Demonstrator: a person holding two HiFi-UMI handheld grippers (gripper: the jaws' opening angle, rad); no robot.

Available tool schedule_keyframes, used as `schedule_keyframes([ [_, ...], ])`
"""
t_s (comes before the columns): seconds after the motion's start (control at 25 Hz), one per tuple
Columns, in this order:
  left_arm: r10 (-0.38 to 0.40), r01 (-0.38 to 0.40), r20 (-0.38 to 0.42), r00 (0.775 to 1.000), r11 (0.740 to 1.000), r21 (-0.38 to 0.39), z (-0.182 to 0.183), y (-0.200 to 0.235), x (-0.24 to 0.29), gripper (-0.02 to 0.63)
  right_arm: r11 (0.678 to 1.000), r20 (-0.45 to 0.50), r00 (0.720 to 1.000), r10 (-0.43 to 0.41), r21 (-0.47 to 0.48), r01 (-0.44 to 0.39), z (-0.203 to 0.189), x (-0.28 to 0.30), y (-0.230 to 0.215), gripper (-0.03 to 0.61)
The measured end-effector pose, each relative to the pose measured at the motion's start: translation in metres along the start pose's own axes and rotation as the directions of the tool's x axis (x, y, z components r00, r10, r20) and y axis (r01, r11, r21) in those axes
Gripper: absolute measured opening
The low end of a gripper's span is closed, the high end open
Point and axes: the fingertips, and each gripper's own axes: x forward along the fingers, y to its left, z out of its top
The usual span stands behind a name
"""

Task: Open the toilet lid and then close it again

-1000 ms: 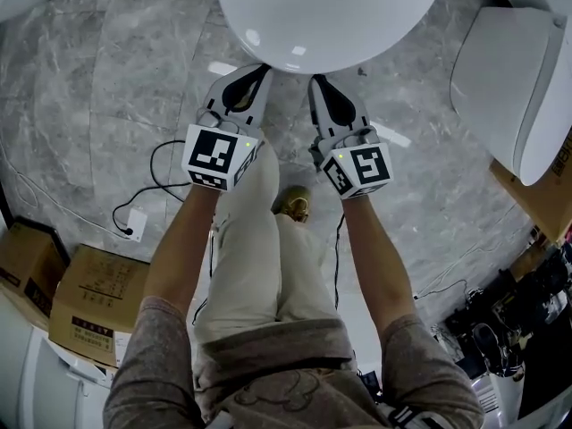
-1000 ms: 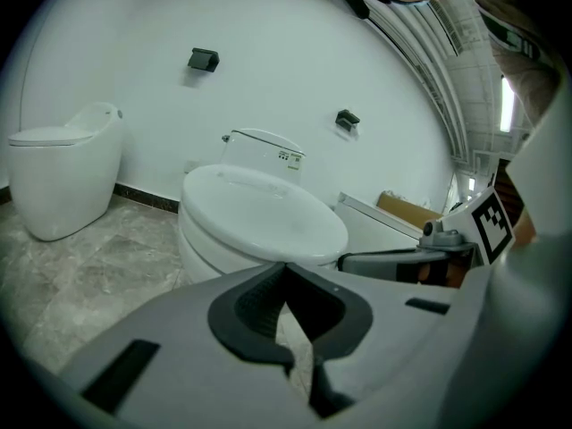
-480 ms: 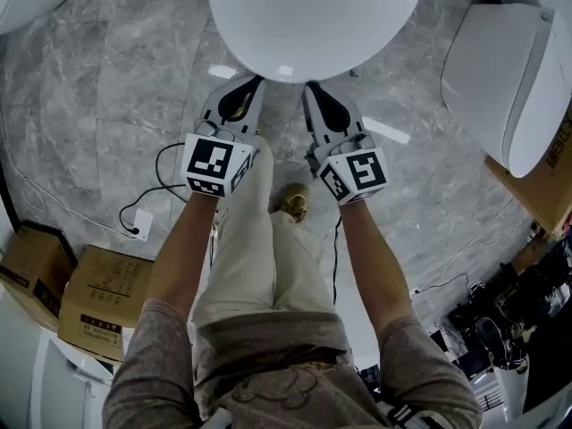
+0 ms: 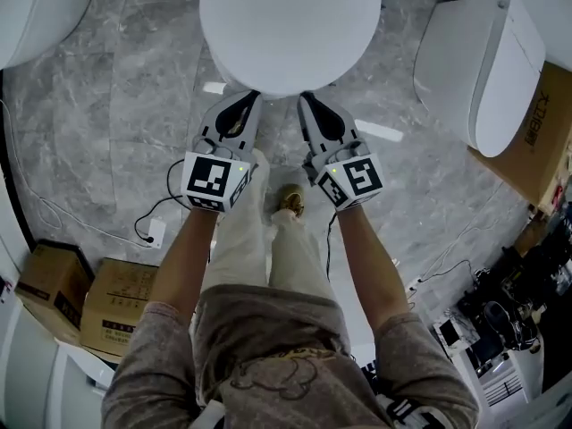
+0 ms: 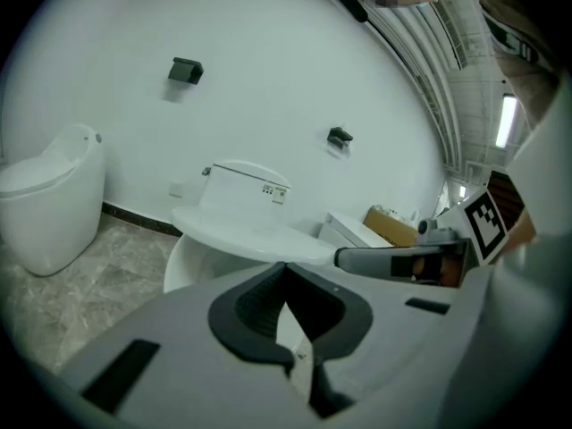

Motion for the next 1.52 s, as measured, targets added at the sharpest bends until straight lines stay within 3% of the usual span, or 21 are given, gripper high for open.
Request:
schedule_keyframes([
  [0.44,-0.073,0.07,0.072,0.995,0.997,0.043,0.145,-0.022,0.017,0.008,0.995,0.123,0.987,-0.1,0.014,0.099,0.139,-0.005,-0.015,0.026],
  [1.04,-0.024,0.022,0.043,0.999,0.999,0.034,0.251,-0.025,0.064,0.009,0.985,0.11,0.98,-0.165,0.06,0.159,0.238,0.01,-0.062,0.026],
  [1.52,0.0,-0.004,0.05,0.999,0.997,0.071,0.346,-0.014,0.137,0.009,0.992,0.079,0.989,-0.126,0.03,0.124,0.328,0.048,-0.123,0.026],
])
